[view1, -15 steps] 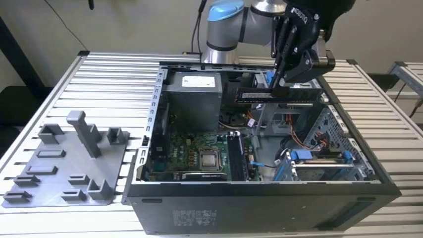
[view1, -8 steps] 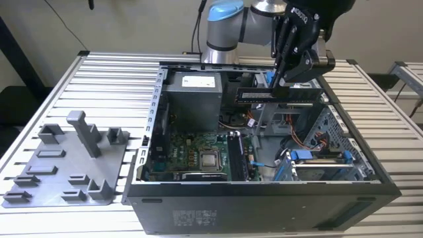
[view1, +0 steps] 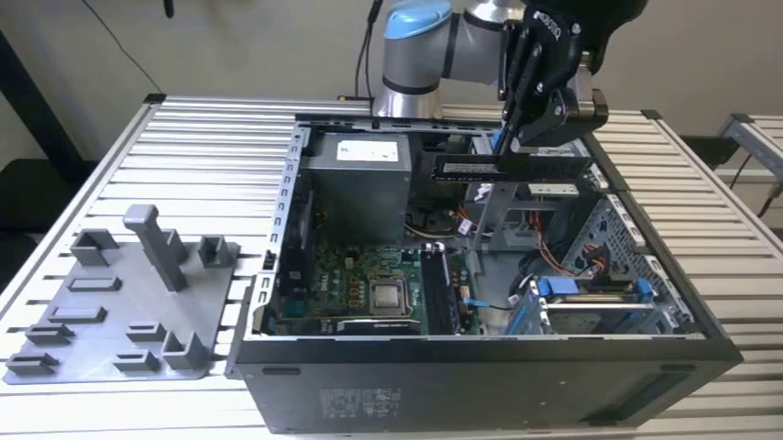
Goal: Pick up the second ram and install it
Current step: 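Pick up the second ram and move it above second insertion slot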
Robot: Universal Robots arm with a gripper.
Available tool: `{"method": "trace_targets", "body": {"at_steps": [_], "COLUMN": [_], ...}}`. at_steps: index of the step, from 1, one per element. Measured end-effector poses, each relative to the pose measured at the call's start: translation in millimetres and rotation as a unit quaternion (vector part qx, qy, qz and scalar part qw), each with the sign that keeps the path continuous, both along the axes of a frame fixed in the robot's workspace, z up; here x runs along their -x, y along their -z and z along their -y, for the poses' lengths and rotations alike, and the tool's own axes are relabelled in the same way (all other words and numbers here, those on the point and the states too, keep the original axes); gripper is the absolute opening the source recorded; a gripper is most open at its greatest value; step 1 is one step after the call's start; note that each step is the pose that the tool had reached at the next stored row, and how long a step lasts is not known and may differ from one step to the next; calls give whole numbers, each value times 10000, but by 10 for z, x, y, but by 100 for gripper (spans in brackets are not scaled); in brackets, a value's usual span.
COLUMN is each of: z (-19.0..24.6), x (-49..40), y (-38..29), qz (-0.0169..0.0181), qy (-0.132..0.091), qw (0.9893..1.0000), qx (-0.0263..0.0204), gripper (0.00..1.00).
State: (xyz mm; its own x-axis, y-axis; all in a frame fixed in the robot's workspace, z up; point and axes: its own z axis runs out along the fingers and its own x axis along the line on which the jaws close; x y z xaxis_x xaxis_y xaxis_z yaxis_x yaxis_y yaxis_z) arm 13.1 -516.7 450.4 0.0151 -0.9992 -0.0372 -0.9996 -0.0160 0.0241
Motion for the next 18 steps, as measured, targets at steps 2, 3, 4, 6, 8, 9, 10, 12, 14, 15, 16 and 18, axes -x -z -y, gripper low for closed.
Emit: {"method": "trace_targets", "body": {"at_steps": [2,3,4,6,8,9,10,12,14,15,16,18], "z": [0,0,-9,-33,-56,-67,-77,-98,-119,-131,-145,-171], "x": [7,12,16,20,24,26,26,28,30,31,32,33], "y": [1,1,2,2,2,3,2,3,3,4,4,6], "qz": [0,1,1,1,1,2,2,2,2,2,2,3], "qy": [56,85,97,113,129,137,144,159,174,179,185,194], "qw": [9999,9998,9998,9997,9997,9997,9997,9997,9996,9996,9996,9996], "qx": [-160,-195,-200,-200,-200,-200,-200,-200,-201,-201,-201,-202], "gripper": [14,14,14,14,14,14,14,14,14,14,14,14]}}
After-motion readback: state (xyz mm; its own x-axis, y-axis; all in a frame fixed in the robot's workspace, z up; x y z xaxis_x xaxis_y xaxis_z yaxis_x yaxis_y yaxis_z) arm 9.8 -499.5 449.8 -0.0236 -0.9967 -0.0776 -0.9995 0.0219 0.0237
